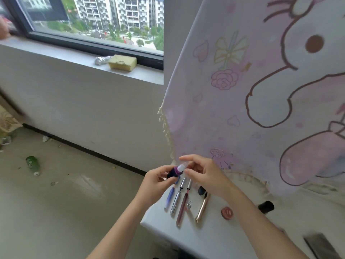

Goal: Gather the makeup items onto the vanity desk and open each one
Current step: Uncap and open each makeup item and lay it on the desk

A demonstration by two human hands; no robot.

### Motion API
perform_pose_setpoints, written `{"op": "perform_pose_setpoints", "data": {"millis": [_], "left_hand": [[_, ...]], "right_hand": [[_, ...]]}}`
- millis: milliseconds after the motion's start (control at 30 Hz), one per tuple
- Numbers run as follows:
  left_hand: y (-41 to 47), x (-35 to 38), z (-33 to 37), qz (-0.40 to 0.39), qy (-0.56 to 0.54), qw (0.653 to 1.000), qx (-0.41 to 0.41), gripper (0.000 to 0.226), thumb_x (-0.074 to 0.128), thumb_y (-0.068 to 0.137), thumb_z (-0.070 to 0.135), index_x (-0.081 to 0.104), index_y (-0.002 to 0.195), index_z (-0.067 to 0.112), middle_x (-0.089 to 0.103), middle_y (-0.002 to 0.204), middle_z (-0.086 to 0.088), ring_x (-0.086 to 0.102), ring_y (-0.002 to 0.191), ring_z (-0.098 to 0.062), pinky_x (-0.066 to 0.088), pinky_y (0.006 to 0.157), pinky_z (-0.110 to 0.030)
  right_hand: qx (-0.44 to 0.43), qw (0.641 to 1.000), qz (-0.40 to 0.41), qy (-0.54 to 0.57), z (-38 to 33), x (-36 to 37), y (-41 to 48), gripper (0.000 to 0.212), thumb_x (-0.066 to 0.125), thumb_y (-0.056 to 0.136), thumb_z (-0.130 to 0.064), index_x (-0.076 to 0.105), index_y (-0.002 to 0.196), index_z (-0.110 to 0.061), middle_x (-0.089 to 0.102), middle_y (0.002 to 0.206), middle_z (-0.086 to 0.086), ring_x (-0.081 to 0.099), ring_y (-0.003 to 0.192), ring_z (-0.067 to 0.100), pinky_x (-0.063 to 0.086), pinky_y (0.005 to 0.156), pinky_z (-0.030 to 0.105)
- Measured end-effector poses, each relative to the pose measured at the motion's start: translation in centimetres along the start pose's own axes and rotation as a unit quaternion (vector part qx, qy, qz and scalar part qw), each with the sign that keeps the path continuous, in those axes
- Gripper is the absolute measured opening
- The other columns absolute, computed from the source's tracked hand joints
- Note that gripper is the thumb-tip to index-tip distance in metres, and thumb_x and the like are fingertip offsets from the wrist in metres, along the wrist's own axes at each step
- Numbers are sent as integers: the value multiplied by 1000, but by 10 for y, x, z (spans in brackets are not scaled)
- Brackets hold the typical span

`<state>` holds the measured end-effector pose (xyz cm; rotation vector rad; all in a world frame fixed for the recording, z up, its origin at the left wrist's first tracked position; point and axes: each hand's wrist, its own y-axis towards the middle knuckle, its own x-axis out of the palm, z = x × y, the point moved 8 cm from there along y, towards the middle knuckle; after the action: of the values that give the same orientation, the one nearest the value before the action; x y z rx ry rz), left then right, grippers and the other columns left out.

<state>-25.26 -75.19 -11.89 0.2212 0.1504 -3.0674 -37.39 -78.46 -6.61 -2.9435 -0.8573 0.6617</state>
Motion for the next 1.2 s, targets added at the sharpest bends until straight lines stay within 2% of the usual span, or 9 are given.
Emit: {"op": "perform_pose_setpoints", "data": {"millis": [167, 300, 500, 667, 767, 833, 933, 1067, 1200], "left_hand": [[3, 1, 7, -26, -5, 999, 23, 38, 65, 79, 0, 71, 85, 37, 72, 84, 5, 64, 80, -18, 52, 82, -34], [2, -2, 14, -44, -27, 998, 18, 33, 66, 77, 0, 71, 86, 32, 72, 78, 10, 63, 80, -14, 51, 77, -21], [-3, -6, 17, -89, -78, 993, 4, 37, 62, 78, -10, 72, 89, 24, 74, 81, 4, 67, 79, -10, 50, 75, -17], [-4, 0, 14, -100, -110, 989, -1, 27, 64, 72, 0, 72, 90, 18, 72, 78, 4, 64, 73, -9, 52, 74, -18], [-3, 1, 15, -103, -121, 987, 0, 25, 63, 70, 4, 69, 93, 12, 72, 77, 5, 63, 71, -8, 52, 73, -18], [-2, 1, 16, -107, -118, 987, 0, 25, 64, 75, -3, 68, 94, 12, 73, 76, 7, 64, 71, -5, 50, 71, -16], [-1, 2, 17, -108, -112, 988, -3, 33, 58, 80, -13, 67, 96, 15, 73, 73, 9, 65, 68, -3, 50, 70, -15], [-1, 5, 16, -112, -105, 988, -6, 35, 57, 81, -13, 65, 98, 16, 72, 72, 11, 65, 68, -1, 50, 70, -15], [-2, 7, 13, -112, -112, 987, -10, 38, 56, 81, -14, 63, 105, 15, 72, 72, 11, 65, 68, -1, 50, 69, -14]], "right_hand": [[-8, 1000, -10, -12, -2, 0, 2, 28, 58, 86, -5, 60, 110, -20, 50, 68, -10, 47, 55, -5, 38, 59, 6], [-3, 999, -24, 28, -3, 2, 5, 26, 62, 85, -7, 62, 100, -27, 59, 74, -5, 51, 60, -3, 41, 59, 10], [-8, 991, -18, 130, -6, 12, 4, 15, 66, 81, -2, 70, 83, -16, 69, 77, 6, 63, 70, 7, 50, 68, 16], [12, 991, 17, 136, -4, 11, 4, 17, 69, 76, 4, 61, 70, -11, 58, 71, 10, 51, 49, 2, 39, 46, 9], [2, 990, -15, 142, -3, 14, 4, 27, 71, 75, 1, 64, 86, -23, 55, 72, 8, 52, 70, 16, 46, 67, 20], [8, 986, -30, 165, -2, 14, 3, 32, 64, 81, 1, 62, 101, -25, 57, 74, 5, 57, 71, 9, 48, 67, 12], [6, 982, -9, 186, -3, 10, 1, 15, 60, 85, -5, 67, 91, -16, 66, 70, -1, 62, 62, -3, 45, 59, 6], [6, 988, 40, 151, 2, 6, 3, 11, 67, 79, -2, 64, 73, -11, 61, 71, 9, 56, 59, 3, 46, 59, 9], [7, 987, -2, 163, 5, 11, 2, 27, 64, 79, 3, 63, 93, -20, 59, 77, 10, 58, 73, 12, 49, 65, 10]]}}
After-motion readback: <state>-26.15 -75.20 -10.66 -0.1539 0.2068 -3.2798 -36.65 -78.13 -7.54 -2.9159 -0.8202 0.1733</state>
